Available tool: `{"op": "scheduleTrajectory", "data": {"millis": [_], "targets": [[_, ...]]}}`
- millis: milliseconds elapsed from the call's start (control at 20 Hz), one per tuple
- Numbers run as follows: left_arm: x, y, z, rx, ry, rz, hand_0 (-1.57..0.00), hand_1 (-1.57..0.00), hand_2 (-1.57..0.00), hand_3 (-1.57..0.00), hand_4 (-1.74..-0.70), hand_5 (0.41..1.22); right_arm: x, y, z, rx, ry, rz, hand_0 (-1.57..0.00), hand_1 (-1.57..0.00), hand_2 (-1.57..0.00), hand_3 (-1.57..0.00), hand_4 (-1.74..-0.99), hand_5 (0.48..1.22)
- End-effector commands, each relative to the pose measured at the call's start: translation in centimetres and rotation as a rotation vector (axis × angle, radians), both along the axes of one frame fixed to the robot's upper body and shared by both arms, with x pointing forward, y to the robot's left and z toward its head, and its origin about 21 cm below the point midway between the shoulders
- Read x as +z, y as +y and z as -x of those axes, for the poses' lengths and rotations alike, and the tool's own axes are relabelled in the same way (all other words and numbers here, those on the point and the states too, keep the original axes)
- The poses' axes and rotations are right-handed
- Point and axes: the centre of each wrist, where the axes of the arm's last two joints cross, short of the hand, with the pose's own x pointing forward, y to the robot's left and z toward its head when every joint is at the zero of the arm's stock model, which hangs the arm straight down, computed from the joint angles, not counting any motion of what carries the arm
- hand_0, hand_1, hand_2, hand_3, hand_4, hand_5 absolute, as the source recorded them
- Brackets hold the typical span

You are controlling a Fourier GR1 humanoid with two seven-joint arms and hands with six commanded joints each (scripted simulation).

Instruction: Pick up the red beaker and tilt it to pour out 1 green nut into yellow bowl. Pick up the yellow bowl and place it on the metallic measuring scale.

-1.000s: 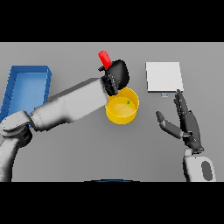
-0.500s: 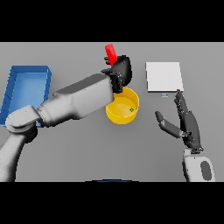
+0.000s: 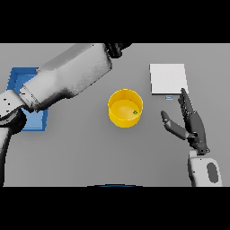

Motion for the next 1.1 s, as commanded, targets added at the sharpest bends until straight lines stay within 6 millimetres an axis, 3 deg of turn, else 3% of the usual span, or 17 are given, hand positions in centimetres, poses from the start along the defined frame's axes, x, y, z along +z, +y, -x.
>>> {"op": "scheduleTrajectory", "data": {"millis": [0, 150, 200, 250, 300, 400, 550, 700, 850, 1050], "targets": [[1.9, 0.4, -0.4, -0.004, -0.025, 0.031, -1.57, -1.42, -1.41, -1.28, -1.63, 1.205, 0.1, -0.1, 0.2, 0.004, -0.009, 0.006, 0.0, 0.0, 0.0, 0.0, -1.241, 0.626], [8.1, 2.4, -1.7, 0.129, -0.097, 0.2, -1.57, -1.49, -1.49, -1.42, -1.55, 1.213, -0.1, 0.0, 0.1, 0.008, 0.0, 0.003, 0.0, 0.0, 0.0, 0.0, -1.266, 0.639], [8.8, 2.7, -1.9, 0.149, -0.095, 0.24, -1.57, -1.51, -1.5, -1.45, -1.54, 1.214, 0.0, 0.0, 0.0, 0.014, 0.001, 0.005, 0.0, 0.0, 0.0, 0.0, -1.274, 0.642], [10.2, 4.7, -2.7, 0.22, -0.083, 0.351, -1.57, -1.52, -1.52, -1.48, -1.58, 1.216, 0.2, -0.2, 0.0, 0.018, -0.012, 0.01, 0.0, 0.0, 0.0, 0.0, -1.281, 0.644], [11.6, 8.3, -3.7, 0.324, -0.063, 0.521, -1.57, -1.53, -1.53, -1.45, -1.61, 1.217, 0.0, 0.0, 0.1, 0.023, -0.004, 0.018, 0.0, 0.0, 0.0, 0.0, -1.292, 0.645], [12.6, 13.2, -4.8, 0.443, -0.016, 0.771, -1.57, -1.55, -1.54, -1.45, -1.66, 1.218, 0.3, -0.1, 0.1, 0.033, -0.023, 0.03, 0.0, 0.0, 0.0, 0.0, -1.306, 0.651], [11.1, 18.4, -5.7, 0.545, -0.009, 1.016, -1.57, -1.56, -1.56, -1.39, -1.7, 1.22, -0.1, -0.1, -0.3, 0.043, -0.031, 0.048, 0.0, 0.0, 0.0, 0.0, -1.307, 0.651], [9.8, 22.6, -5.7, 0.628, -0.035, 1.245, -1.57, -1.56, -1.56, -1.44, -1.72, 1.22, 0.4, 0.3, -0.8, 0.05, -0.038, 0.053, 0.0, 0.0, 0.0, 0.0, -1.298, 0.651], [6.1, 26.1, -5.6, 0.748, -0.072, 1.368, -1.57, -1.57, -1.57, -1.41, -1.73, 1.221, 0.2, 0.4, -0.6, 0.049, -0.03, 0.032, 0.0, 0.0, 0.0, 0.0, -1.276, 0.651], [0.8, 29.8, -4.8, 0.95, -0.062, 1.506, -1.57, -1.57, -1.57, -1.5, -1.74, 1.221, -0.2, 0.6, -0.4, 0.056, -0.021, 0.039, 0.0, 0.0, 0.0, 0.0, -1.285, 0.663]]}}
